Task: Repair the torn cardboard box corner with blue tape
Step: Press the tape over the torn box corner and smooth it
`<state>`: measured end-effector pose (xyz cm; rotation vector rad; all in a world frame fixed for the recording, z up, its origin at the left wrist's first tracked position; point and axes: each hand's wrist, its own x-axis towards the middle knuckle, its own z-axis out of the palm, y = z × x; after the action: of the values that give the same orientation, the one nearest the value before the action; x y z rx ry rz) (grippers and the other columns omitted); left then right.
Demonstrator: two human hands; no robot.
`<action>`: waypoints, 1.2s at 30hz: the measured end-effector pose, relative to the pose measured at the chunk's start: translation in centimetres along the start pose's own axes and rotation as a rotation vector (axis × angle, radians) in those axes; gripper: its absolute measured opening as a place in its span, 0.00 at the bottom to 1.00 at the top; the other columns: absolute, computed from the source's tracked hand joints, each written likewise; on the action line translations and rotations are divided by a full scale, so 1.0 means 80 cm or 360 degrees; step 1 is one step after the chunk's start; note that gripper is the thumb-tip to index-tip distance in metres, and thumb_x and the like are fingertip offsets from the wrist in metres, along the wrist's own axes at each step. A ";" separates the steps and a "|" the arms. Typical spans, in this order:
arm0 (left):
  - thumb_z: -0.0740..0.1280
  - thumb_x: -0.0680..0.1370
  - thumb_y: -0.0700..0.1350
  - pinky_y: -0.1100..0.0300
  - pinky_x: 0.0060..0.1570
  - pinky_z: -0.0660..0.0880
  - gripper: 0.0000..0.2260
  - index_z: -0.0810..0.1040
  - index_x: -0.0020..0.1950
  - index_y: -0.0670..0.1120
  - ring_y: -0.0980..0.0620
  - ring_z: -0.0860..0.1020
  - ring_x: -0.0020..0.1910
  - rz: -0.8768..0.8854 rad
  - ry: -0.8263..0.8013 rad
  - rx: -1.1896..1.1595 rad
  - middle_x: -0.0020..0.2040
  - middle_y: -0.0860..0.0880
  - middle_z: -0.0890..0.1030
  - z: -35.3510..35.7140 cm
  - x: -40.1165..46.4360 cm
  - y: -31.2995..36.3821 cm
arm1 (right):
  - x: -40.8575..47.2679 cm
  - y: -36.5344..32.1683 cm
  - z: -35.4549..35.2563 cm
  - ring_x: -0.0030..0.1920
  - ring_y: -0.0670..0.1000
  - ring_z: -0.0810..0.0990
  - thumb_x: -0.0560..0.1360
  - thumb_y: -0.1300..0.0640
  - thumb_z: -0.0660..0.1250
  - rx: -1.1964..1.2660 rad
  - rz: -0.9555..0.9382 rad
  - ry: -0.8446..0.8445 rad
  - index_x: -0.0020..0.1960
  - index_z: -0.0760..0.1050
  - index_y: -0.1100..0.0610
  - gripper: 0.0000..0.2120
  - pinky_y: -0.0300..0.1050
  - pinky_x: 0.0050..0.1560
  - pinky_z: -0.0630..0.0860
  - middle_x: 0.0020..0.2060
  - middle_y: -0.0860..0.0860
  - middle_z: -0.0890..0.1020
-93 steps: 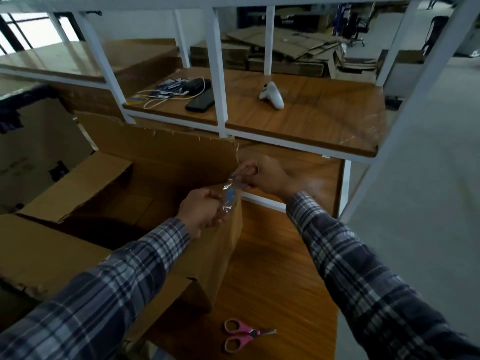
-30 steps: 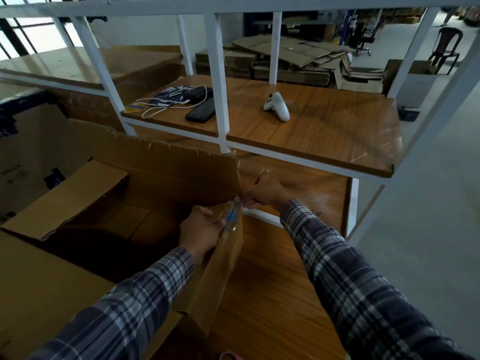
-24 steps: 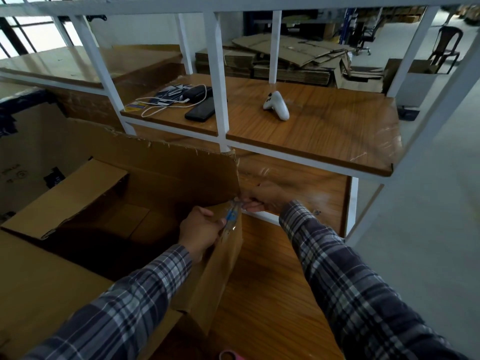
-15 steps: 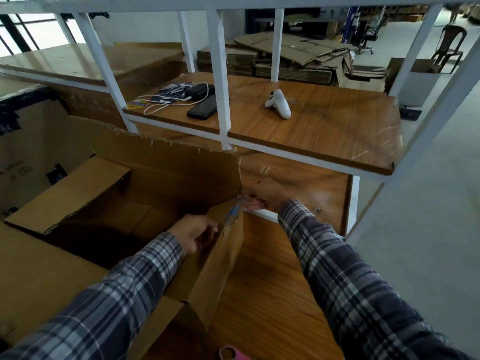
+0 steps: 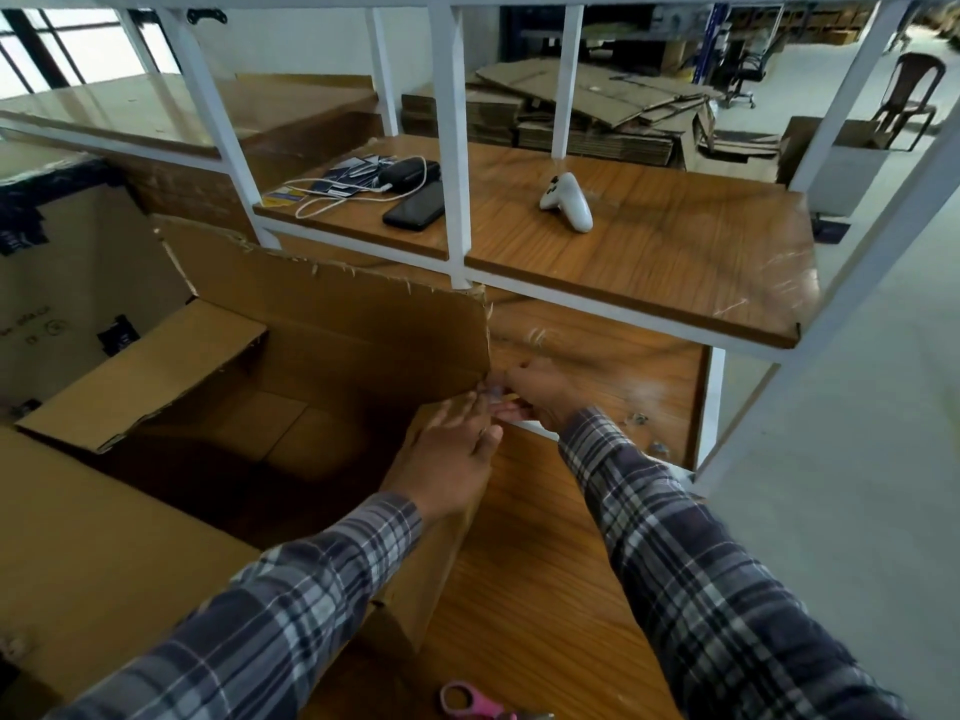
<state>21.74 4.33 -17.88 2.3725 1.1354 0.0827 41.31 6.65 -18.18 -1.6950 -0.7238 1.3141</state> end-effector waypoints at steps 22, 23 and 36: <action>0.70 0.82 0.55 0.52 0.38 0.82 0.12 0.80 0.42 0.52 0.54 0.79 0.34 -0.0162 0.0558 0.0305 0.35 0.54 0.80 -0.033 0.028 0.020 | -0.007 0.033 -0.013 0.46 0.60 0.81 0.75 0.57 0.81 0.0157 -0.0401 -0.0131 0.39 0.79 0.54 0.12 0.48 0.43 0.80 0.42 0.59 0.85; 0.70 0.82 0.55 0.53 0.37 0.82 0.12 0.80 0.42 0.52 0.54 0.79 0.34 -0.0161 0.0565 0.0328 0.35 0.54 0.80 -0.032 0.029 0.021 | -0.006 0.035 -0.012 0.48 0.60 0.83 0.74 0.56 0.81 0.0157 -0.0431 -0.0081 0.41 0.79 0.53 0.11 0.53 0.50 0.82 0.43 0.59 0.86; 0.73 0.81 0.51 0.60 0.33 0.73 0.10 0.77 0.42 0.52 0.56 0.77 0.35 -0.0105 0.0589 0.0351 0.36 0.55 0.78 -0.023 0.029 0.015 | -0.009 0.068 0.002 0.43 0.48 0.76 0.82 0.52 0.72 -0.0527 -0.1384 0.0631 0.51 0.77 0.55 0.07 0.46 0.40 0.77 0.46 0.51 0.80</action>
<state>23.62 6.15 -16.05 2.5799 1.4572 0.4081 40.67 3.51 -22.62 -1.5214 -1.2801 0.2567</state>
